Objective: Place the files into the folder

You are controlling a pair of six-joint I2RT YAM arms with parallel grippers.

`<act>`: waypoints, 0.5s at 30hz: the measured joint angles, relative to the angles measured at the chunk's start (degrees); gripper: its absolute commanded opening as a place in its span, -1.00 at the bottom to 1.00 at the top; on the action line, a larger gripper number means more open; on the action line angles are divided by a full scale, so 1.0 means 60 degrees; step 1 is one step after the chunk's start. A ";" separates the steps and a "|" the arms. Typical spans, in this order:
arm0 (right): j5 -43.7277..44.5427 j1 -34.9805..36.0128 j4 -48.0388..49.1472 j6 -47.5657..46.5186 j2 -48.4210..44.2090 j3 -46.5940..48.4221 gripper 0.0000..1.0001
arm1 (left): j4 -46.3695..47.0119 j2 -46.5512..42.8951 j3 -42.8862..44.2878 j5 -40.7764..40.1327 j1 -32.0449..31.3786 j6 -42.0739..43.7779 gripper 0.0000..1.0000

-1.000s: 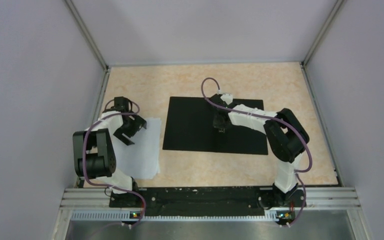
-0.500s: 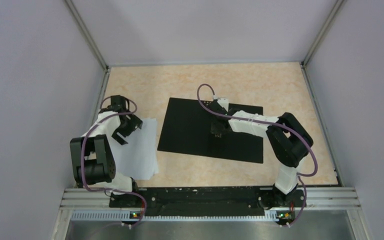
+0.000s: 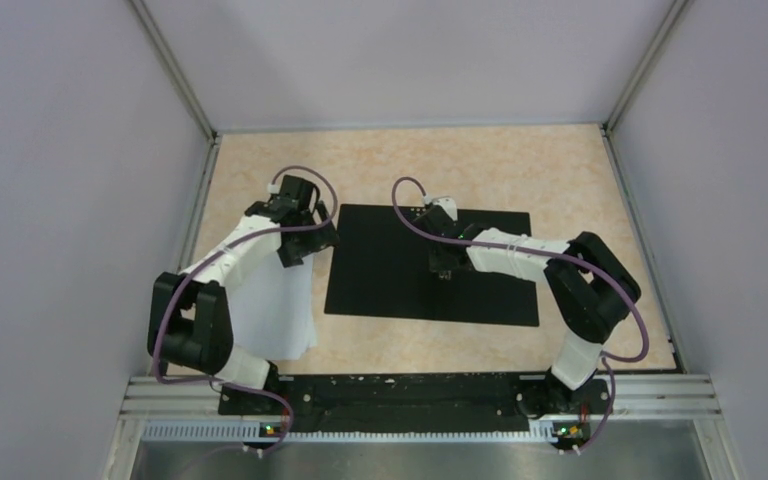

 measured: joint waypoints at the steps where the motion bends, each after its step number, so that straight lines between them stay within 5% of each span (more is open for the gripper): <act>1: -0.0004 0.0000 0.0051 -0.0146 0.0000 0.0007 -0.60 | 0.0015 0.0051 0.0000 0.0113 -0.0138 0.0011 0.85; 9: -0.0025 -0.0007 0.0007 -0.0514 -0.0324 0.0120 0.19 | 0.0295 0.1009 0.0033 0.0732 -0.1286 0.0146 0.78; 11: -0.0047 -0.0025 -0.0146 -0.0328 -0.0750 0.0120 0.14 | 0.0419 0.1140 0.0033 0.0882 -0.1534 0.0142 0.73; 15: -0.0157 -0.0124 -0.0382 0.0346 -0.1741 0.0047 -0.34 | 0.0772 0.1453 0.0004 0.1126 -0.2000 0.0131 0.68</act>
